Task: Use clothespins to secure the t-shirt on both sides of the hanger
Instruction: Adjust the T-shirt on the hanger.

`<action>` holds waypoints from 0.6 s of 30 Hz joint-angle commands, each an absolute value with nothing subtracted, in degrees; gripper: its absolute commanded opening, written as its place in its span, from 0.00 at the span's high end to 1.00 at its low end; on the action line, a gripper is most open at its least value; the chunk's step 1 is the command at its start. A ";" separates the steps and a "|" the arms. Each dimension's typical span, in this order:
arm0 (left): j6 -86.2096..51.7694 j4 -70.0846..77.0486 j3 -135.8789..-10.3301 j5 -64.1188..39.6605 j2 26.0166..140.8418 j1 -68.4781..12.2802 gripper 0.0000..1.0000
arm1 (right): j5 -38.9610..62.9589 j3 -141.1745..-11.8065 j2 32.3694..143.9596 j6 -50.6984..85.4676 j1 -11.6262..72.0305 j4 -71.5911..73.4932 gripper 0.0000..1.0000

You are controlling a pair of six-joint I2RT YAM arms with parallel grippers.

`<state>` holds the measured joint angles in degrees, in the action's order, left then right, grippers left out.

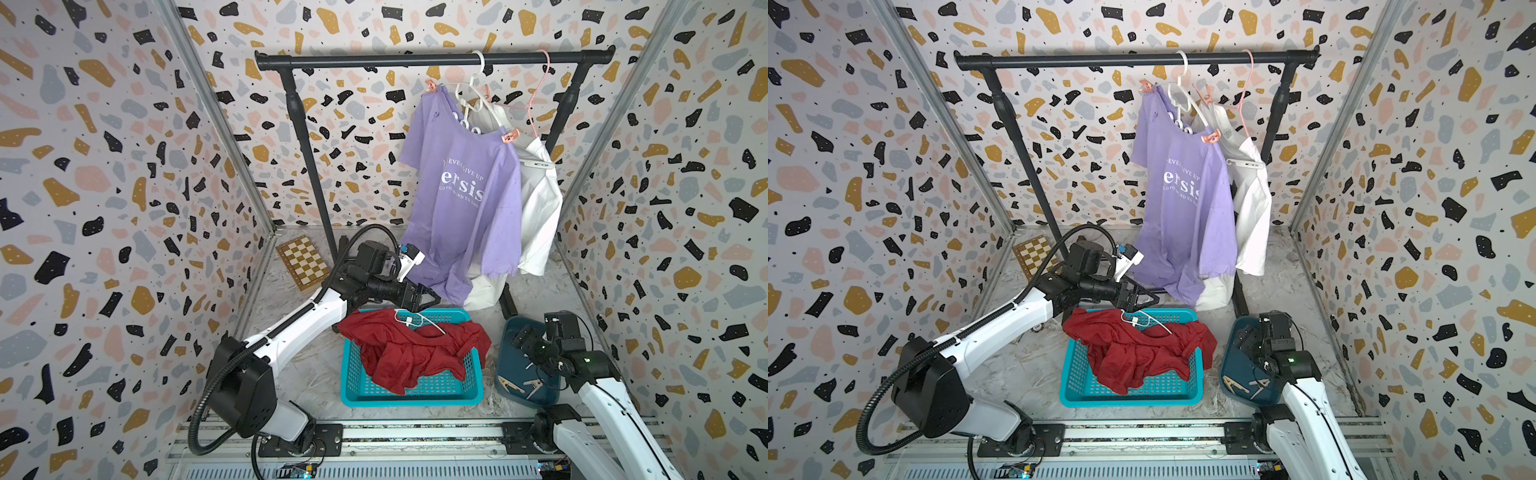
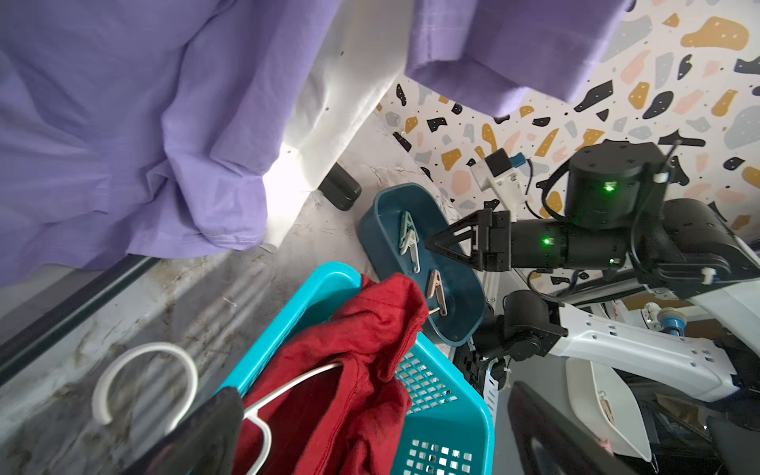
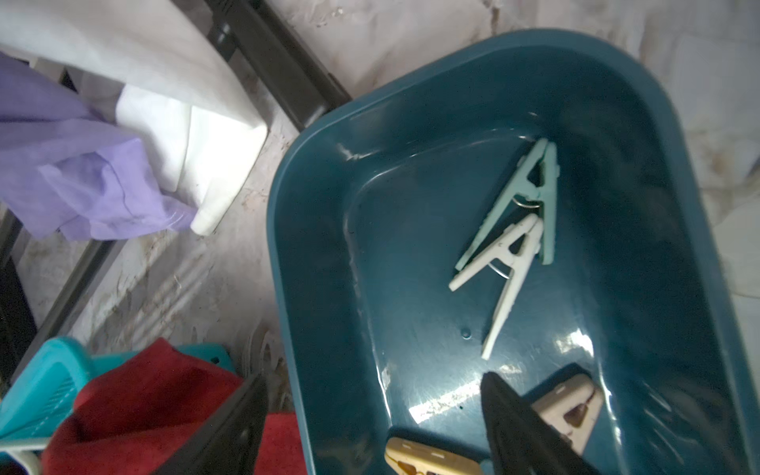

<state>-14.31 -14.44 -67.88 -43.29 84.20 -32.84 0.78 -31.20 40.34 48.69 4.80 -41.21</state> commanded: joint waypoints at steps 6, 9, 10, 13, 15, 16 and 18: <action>-13.89 -11.62 -65.29 -44.59 81.01 -33.27 0.01 | 1.13 -27.59 43.70 48.65 -0.57 -38.49 0.28; -13.84 -11.07 -64.69 -44.19 80.99 -33.31 0.01 | -0.37 -26.24 44.37 48.60 -0.65 -37.31 0.34; -13.59 -11.36 -64.75 -43.87 81.21 -33.41 0.01 | -0.57 -26.02 44.56 48.77 -0.68 -37.27 0.35; -13.26 -11.98 -65.21 -44.01 81.91 -33.49 0.01 | -0.75 -24.87 44.56 49.74 -0.66 -37.01 0.39; -13.38 -11.82 -65.30 -44.40 82.15 -33.49 0.01 | -1.29 -24.29 44.30 50.30 -0.70 -36.84 0.45; -13.49 -11.70 -65.22 -44.52 82.17 -33.57 0.01 | -1.16 -24.07 44.30 50.31 -0.70 -36.44 0.48; -13.54 -11.35 -65.02 -44.49 82.27 -33.65 0.01 | -1.30 -23.56 44.86 50.62 -0.66 -36.12 0.56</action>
